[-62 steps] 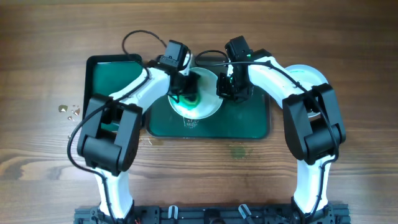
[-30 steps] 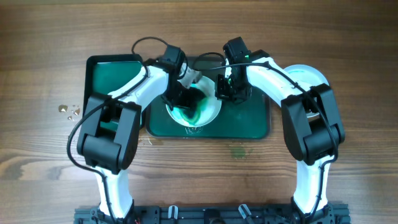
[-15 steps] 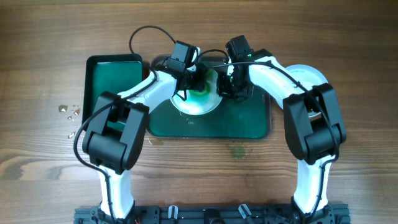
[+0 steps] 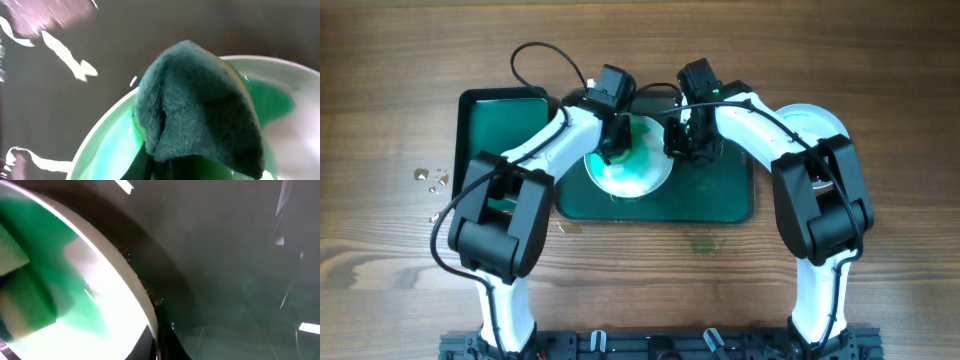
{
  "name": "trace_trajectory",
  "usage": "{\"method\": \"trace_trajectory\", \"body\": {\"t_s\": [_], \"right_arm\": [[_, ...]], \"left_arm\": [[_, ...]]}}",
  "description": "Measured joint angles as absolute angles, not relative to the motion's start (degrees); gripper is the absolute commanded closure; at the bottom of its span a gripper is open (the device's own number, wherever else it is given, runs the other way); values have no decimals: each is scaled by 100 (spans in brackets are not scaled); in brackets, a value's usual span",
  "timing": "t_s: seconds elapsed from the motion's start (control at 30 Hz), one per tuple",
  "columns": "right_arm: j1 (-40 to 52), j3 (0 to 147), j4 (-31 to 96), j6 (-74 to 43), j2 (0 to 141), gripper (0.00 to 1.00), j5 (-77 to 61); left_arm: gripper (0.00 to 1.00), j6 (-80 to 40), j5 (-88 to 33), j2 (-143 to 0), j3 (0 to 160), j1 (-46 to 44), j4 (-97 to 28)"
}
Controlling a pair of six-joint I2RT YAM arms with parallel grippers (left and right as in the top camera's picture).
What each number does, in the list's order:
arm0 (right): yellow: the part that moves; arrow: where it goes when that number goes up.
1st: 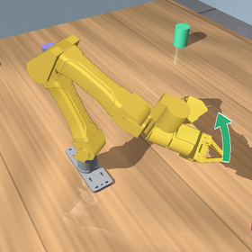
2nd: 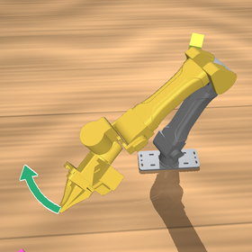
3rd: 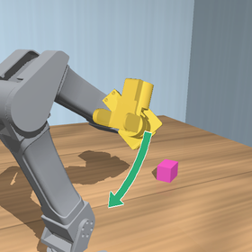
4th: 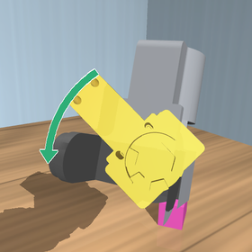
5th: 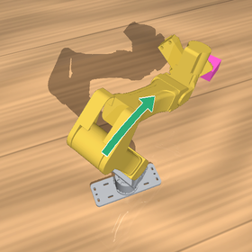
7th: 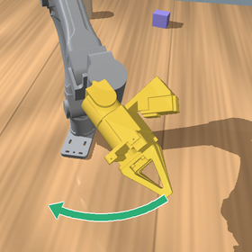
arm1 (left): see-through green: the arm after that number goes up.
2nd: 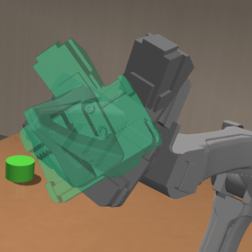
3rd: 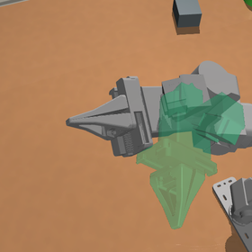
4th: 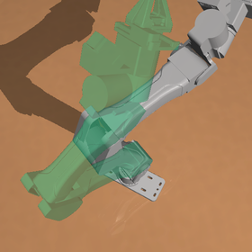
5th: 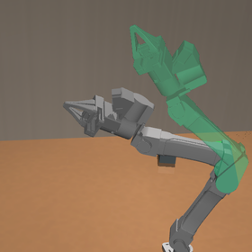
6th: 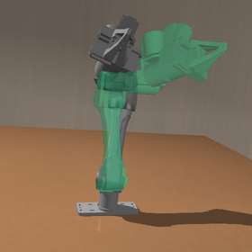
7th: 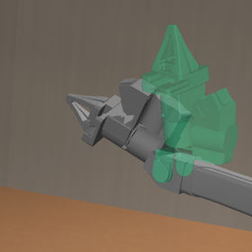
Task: Clean dirty plates on tray and stack at the side
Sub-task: 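Scrub the plate in circles with the left gripper's sponge, right gripper holding rim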
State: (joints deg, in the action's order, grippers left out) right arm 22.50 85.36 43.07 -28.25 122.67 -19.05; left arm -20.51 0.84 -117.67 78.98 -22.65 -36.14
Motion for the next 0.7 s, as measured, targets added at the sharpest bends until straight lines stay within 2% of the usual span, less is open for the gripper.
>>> {"method": "trace_trajectory", "body": {"t_s": [0.23, 0.37, 0.53, 0.7], "right_arm": [[2231, 8530, 4346, -2757, 12267, 96, -1905], [2231, 8530, 4346, -2755, 12267, 96, -1905], [2202, 8530, 4287, -2764, 12267, 96, -1885], [2209, 8530, 4230, -2788, 12267, 96, -1887]], "left_arm": [[96, -856, -2995, -11867, 7708, -2084, -3948], [96, -644, -3710, -11990, 7594, -2106, -3505], [96, -1098, -3197, -12011, 7590, -2202, -2757], [96, -1629, -1535, -11994, 8167, -2359, -3538]]}}
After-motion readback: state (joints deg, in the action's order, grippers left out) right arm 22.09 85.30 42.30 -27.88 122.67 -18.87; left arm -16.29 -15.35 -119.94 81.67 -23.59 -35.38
